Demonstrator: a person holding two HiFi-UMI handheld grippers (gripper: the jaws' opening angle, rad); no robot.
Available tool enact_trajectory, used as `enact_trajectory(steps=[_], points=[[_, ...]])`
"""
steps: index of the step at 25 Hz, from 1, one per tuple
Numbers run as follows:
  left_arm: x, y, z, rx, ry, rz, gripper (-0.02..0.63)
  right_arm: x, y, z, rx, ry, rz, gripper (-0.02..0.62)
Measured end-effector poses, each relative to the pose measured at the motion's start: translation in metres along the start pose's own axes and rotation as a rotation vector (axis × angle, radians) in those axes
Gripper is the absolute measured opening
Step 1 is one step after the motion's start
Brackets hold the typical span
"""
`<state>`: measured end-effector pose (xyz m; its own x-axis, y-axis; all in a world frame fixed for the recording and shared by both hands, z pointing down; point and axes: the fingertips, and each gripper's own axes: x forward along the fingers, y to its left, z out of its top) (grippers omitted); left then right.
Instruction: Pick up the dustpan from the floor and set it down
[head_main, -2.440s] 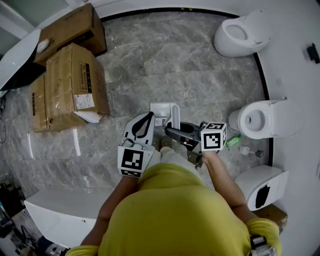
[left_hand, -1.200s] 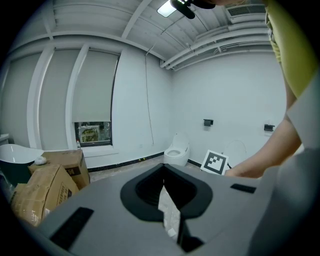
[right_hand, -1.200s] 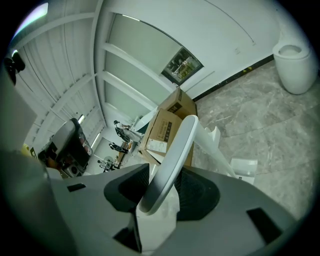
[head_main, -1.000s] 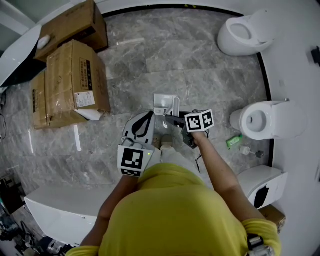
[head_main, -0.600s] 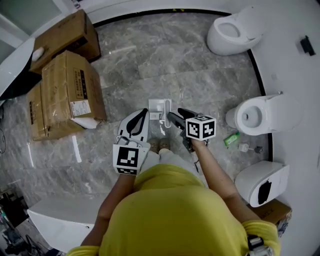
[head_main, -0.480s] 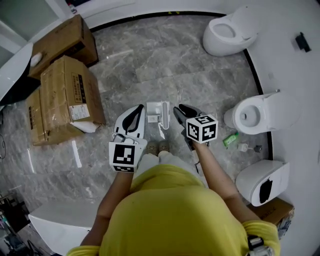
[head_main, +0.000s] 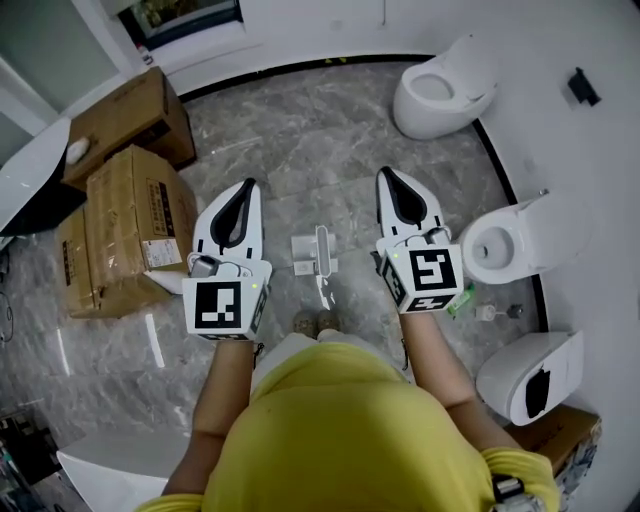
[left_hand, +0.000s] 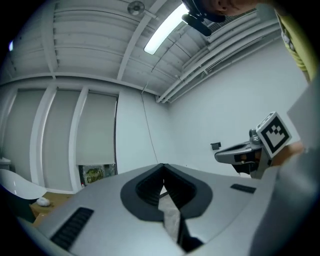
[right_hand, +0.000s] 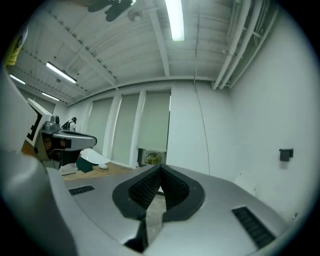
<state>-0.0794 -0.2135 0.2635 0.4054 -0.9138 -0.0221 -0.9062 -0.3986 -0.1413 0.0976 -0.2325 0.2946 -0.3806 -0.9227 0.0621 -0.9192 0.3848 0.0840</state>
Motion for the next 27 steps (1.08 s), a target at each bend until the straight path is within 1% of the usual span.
enact_trajectory(steps=[4, 8, 12, 20, 27], points=[[-0.006, -0.005, 0.018, 0.011, -0.004, 0.005, -0.002, -0.017, 0.002, 0.04, -0.049, -0.112, -0.032, 0.011], [-0.008, -0.009, 0.024, 0.016, -0.014, 0.018, -0.002, -0.026, 0.003, 0.053, -0.069, -0.15, -0.038, 0.011], [-0.01, -0.014, 0.028, 0.011, 0.002, 0.018, -0.002, -0.033, 0.003, 0.053, -0.054, -0.144, -0.037, 0.011], [-0.014, -0.026, 0.033, 0.014, -0.016, 0.016, -0.002, -0.044, -0.002, 0.043, -0.032, -0.109, -0.049, 0.011], [-0.028, -0.047, 0.02, 0.009, 0.005, 0.013, -0.002, -0.061, -0.004, 0.023, -0.032, -0.111, -0.013, 0.011]])
